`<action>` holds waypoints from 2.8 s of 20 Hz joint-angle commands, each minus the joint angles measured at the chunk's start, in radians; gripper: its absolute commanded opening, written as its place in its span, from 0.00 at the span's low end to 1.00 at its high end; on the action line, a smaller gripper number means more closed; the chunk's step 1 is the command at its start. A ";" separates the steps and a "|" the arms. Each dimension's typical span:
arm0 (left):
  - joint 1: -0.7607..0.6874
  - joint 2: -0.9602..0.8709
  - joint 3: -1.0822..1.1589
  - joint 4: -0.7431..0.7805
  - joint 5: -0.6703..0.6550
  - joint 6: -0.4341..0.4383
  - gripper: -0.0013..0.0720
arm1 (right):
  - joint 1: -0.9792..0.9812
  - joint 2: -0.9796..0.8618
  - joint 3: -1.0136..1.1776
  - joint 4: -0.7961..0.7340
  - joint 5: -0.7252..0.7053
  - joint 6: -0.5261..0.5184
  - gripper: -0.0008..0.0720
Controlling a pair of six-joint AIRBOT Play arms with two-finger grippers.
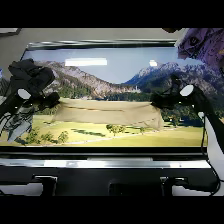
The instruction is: Fold the clothes and pants, and hang the long-sleeved shirts on hangers.
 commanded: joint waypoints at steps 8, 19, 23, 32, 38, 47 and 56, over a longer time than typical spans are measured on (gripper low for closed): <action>0.006 -0.080 0.133 -0.027 -0.065 -0.008 0.83 | 0.022 -0.075 0.177 -0.148 0.135 0.150 0.50; 0.034 -0.015 0.288 0.036 -0.166 -0.006 0.83 | -0.427 -0.154 0.085 0.280 0.443 -0.314 0.97; 0.034 -0.015 0.288 0.036 -0.167 -0.006 0.83 | -0.406 -0.244 0.045 0.346 0.423 -0.379 0.97; 0.034 -0.015 0.288 0.036 -0.180 -0.017 0.81 | -0.331 -0.304 0.044 0.451 0.415 -0.439 0.96; 0.013 -0.015 0.288 0.020 -0.180 -0.028 0.80 | -0.258 -0.293 0.047 0.420 0.335 -0.426 0.11; -0.369 -0.185 0.289 -0.251 -0.140 -0.076 0.03 | -0.260 -0.001 0.228 0.129 0.471 -0.057 0.05; -0.790 -0.493 0.554 -0.713 0.148 -0.077 0.03 | -0.260 0.178 0.491 -0.042 0.674 0.077 0.05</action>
